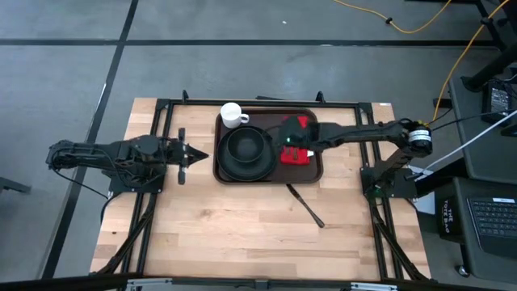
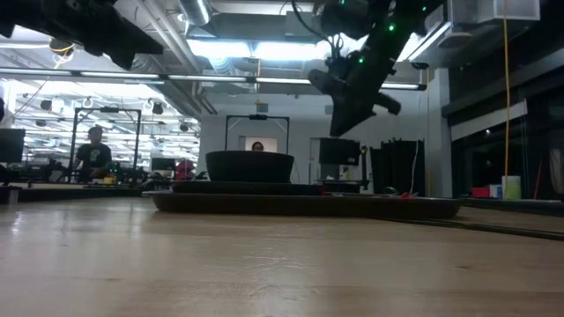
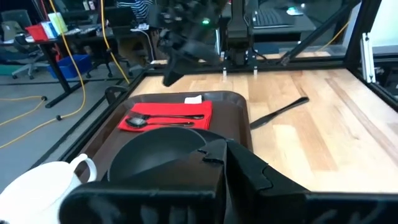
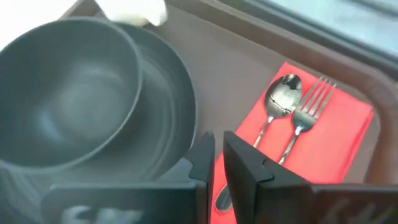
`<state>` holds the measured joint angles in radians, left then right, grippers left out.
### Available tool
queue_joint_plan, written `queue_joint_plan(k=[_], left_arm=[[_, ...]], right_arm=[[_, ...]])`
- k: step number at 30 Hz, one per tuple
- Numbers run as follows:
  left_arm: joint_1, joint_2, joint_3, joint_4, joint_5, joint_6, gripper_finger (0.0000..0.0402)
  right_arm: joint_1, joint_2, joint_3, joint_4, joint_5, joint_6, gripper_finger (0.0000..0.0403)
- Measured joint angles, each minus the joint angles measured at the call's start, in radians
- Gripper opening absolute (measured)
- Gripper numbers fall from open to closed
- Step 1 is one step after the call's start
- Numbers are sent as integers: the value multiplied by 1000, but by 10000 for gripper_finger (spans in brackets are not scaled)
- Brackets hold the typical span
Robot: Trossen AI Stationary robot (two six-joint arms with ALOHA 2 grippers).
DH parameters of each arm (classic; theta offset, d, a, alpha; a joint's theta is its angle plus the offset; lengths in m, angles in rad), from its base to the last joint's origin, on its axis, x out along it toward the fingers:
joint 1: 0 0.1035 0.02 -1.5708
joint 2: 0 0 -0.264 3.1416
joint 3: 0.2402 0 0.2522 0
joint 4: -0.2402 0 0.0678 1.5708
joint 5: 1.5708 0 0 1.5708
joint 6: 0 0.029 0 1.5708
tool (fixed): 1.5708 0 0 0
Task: Set up tray
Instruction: Put the black table knife on the red napkin to the right of the black fork
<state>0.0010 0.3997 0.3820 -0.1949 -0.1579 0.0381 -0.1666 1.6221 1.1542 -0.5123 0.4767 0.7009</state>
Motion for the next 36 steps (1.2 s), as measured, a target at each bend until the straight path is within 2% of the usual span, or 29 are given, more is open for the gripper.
queue_joint_plan(k=[5,8,12,17,23,27,30,36], left_arm=[[0,-90,0,-68,1,-18,4],[0,-131,0,-74,3,-18,4],[0,-165,0,-101,3,-18,4],[0,-175,0,-125,6,-26,4],[0,-175,0,-126,72,-28,4],[0,-175,0,-124,109,-28,4],[0,-175,0,-114,112,-27,4],[0,-171,0,-62,112,-33,4]], right_arm=[[96,0,0,-10,87,-20,10],[146,0,0,-9,126,-55,8],[203,-24,-38,37,129,-100,6],[260,-105,-180,231,68,-146,6],[318,-217,-329,371,44,-316,5],[348,-277,-413,388,46,-352,9],[360,-306,-471,394,45,-311,11],[360,-309,-552,396,45,-290,12]])
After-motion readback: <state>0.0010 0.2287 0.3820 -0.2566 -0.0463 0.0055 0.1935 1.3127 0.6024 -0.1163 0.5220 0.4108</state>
